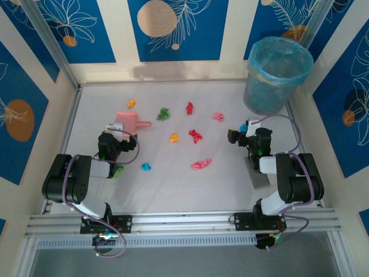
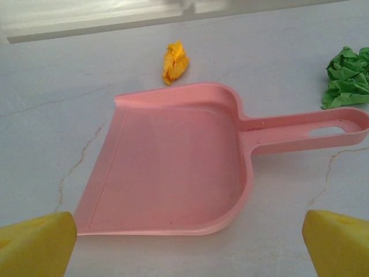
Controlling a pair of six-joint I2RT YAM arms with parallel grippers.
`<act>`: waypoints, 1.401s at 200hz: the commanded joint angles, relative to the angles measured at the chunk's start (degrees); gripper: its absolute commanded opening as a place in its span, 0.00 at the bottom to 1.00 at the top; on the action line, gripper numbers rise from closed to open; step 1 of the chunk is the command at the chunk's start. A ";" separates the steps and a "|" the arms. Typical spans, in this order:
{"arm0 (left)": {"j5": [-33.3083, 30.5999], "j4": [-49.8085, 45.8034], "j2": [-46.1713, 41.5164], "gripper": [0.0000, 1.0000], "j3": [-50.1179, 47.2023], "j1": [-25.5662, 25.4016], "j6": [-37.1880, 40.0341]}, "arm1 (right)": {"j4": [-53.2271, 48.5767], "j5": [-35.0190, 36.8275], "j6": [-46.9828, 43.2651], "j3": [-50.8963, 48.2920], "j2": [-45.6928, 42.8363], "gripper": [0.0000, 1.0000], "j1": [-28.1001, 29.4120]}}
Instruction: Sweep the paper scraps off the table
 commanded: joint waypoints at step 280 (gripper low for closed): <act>8.78 4.51 -26.33 1.00 -1.64 -5.42 -39.75 | -50.56 -0.54 48.79 12.93 -33.17 0.99 -8.72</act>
